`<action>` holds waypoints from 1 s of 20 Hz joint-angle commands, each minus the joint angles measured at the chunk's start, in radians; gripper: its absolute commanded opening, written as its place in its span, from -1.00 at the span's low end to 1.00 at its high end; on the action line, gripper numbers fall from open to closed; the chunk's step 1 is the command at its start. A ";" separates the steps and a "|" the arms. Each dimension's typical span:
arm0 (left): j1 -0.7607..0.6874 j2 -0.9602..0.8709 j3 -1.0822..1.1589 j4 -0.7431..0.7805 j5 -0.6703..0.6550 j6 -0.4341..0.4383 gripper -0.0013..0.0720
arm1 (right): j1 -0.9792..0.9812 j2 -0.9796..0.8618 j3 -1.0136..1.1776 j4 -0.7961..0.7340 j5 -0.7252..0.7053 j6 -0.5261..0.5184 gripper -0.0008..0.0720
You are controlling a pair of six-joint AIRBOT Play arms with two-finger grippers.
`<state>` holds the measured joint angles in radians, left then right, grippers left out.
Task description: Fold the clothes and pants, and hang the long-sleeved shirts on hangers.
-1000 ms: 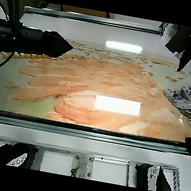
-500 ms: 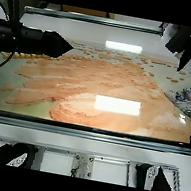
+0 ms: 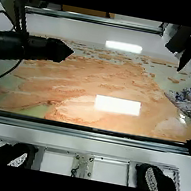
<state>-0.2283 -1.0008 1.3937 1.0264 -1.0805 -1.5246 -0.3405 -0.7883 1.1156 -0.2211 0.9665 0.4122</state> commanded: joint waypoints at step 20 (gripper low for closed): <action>-0.001 0.019 -0.135 -0.007 0.097 -0.001 -0.91 | 0.691 -0.235 -0.043 -0.298 0.056 0.112 -0.89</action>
<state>-0.2283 -0.9821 1.2587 1.0187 -0.9833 -1.5253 0.3489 -1.0222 1.0729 -0.5182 1.0218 0.5247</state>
